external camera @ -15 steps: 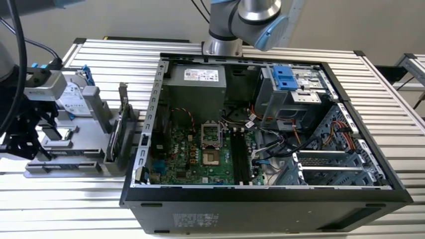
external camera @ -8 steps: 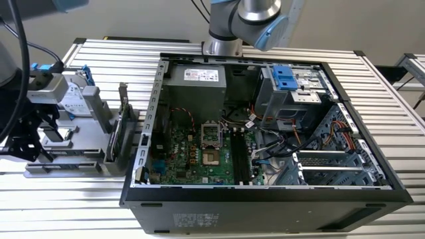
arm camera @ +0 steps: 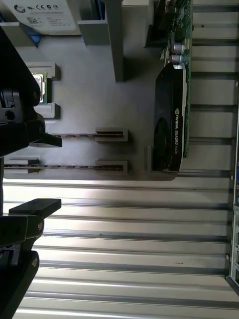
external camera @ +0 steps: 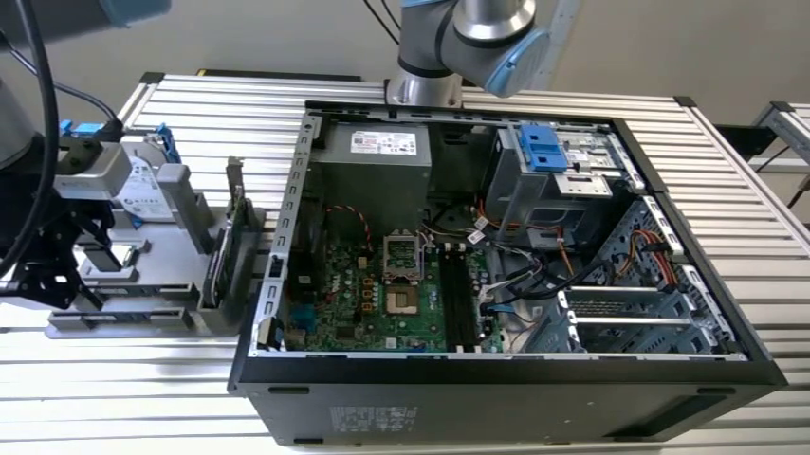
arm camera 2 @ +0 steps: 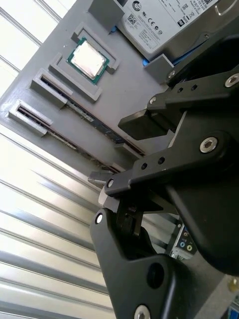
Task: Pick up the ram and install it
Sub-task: 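Pick up the ram and move it above insertion slot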
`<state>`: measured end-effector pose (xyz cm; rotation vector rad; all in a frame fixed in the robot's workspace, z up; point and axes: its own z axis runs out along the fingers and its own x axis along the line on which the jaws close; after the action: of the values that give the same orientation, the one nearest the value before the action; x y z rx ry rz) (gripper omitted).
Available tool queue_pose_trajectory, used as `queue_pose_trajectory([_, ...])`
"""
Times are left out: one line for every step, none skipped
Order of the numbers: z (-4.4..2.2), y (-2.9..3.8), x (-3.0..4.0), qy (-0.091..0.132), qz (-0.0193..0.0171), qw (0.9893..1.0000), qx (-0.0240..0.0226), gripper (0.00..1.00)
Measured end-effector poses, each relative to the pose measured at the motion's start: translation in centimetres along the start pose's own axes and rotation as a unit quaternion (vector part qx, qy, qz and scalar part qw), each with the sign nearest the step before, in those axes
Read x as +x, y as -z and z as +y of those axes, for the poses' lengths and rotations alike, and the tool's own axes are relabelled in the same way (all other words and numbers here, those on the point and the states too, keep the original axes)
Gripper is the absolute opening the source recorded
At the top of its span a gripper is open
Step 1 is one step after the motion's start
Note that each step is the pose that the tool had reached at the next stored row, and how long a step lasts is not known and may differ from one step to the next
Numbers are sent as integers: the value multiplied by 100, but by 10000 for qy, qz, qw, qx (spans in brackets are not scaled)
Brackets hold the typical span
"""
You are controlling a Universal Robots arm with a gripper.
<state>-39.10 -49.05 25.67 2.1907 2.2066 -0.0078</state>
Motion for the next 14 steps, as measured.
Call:
queue_pose_trajectory([0, -7, 1, 0, 1, 10000, -2, 100])
queue_pose_trajectory([0, -12, 1, 0, 1, 10000, -2, 100])
queue_pose_trajectory([0, -17, 1, 0, -1, 10000, 0, 100])
queue_pose_trajectory([0, -24, 1, 0, -2, 10000, 0, 100])
queue_pose_trajectory([0, -31, 1, 0, -3, 10000, -1, 100])
queue_pose_trajectory([-1, -37, 1, 0, -4, 10000, 0, 100])
queue_pose_trajectory([-1, -44, 1, 0, -5, 10000, 0, 100])
queue_pose_trajectory([-1, -52, 1, 0, -6, 10000, 0, 100])
queue_pose_trajectory([-1, -58, 2, 0, -7, 10000, 0, 100])
queue_pose_trajectory([-1, -65, 2, 0, -8, 10000, 0, 100])
queue_pose_trajectory([-1, -71, 2, 0, -10, 10000, 0, 100])
queue_pose_trajectory([-1, -76, 2, 0, -11, 10000, 0, 100])
queue_pose_trajectory([-1, -82, 2, 0, -11, 10000, 0, 100])
queue_pose_trajectory([-2, -86, 2, 0, -12, 10000, 0, 100])
